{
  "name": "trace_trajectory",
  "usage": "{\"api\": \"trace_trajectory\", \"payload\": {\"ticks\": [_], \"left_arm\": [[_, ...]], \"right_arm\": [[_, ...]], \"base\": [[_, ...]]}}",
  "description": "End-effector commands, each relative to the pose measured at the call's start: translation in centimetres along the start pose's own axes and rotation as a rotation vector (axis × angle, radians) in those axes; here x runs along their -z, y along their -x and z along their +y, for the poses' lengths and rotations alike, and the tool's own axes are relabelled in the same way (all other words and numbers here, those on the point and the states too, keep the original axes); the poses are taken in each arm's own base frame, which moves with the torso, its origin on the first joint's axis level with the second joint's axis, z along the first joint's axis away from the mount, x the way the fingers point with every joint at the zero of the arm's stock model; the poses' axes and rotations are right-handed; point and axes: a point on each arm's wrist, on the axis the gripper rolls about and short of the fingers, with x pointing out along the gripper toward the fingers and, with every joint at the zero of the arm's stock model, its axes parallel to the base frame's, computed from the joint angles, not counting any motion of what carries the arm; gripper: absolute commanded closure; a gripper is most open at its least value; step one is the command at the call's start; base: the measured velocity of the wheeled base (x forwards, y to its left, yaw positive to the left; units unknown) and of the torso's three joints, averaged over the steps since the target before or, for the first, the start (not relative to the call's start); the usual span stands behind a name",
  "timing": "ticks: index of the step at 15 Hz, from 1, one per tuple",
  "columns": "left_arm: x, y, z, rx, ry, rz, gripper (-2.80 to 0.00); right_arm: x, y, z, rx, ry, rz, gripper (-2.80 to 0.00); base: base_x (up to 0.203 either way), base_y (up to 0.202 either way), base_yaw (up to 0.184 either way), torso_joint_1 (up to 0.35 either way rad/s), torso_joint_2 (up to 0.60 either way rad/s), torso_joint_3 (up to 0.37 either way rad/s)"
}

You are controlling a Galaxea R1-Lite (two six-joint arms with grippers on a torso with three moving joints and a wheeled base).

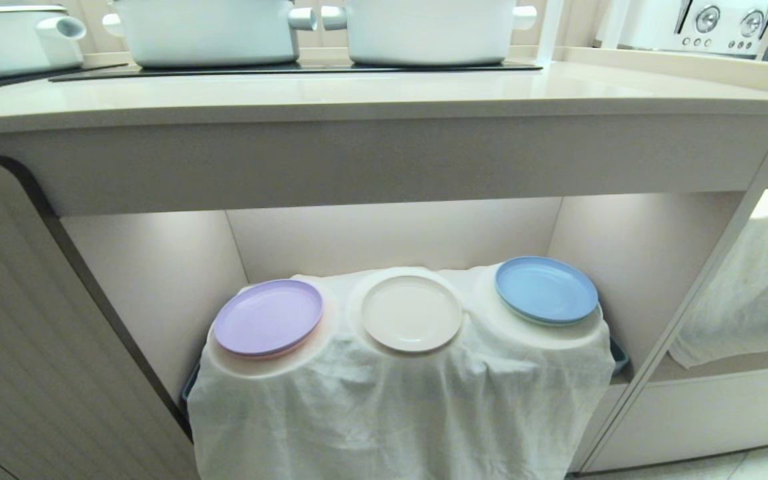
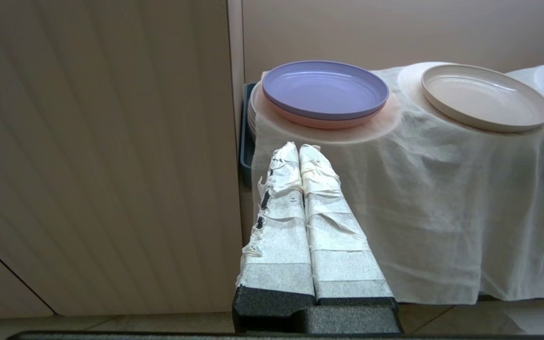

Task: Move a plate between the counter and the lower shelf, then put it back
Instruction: Pick up the plate in the cupboard

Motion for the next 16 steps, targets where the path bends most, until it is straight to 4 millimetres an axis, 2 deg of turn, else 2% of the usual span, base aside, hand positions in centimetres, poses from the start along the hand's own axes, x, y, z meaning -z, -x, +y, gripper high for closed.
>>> {"api": "trace_trajectory", "payload": {"ticks": [1,6,11,13,16], "left_arm": [[0.0,0.0,0.0,-0.001,0.001,0.000,0.00],[0.0,0.0,0.0,-0.001,0.001,0.000,0.00],[0.0,0.0,0.0,-0.001,0.001,0.000,0.00],[0.0,0.0,0.0,-0.001,0.001,0.000,0.00],[0.0,0.0,0.0,-0.002,0.001,0.000,0.00]], "right_arm": [[-1.7,-1.4,-0.5,-0.136,-0.014,0.045,0.00],[-2.8,-4.5,-1.1,-0.407,-0.051,0.096,0.00],[-2.5,-8.1,-2.0,-0.469,-0.109,0.194,0.00],[-2.3,-10.4,-2.6,-0.480,-0.132,0.236,0.00],[-0.8,-15.1,-3.4,-0.521,-0.168,0.296,0.00]], "base": [[0.000,0.000,0.000,0.000,0.00,0.000],[0.000,0.000,0.000,0.000,0.00,0.000],[0.000,0.000,0.000,0.000,0.00,0.000],[0.000,0.000,0.000,0.000,0.00,0.000],[0.000,0.000,0.000,0.000,0.00,0.000]]}}
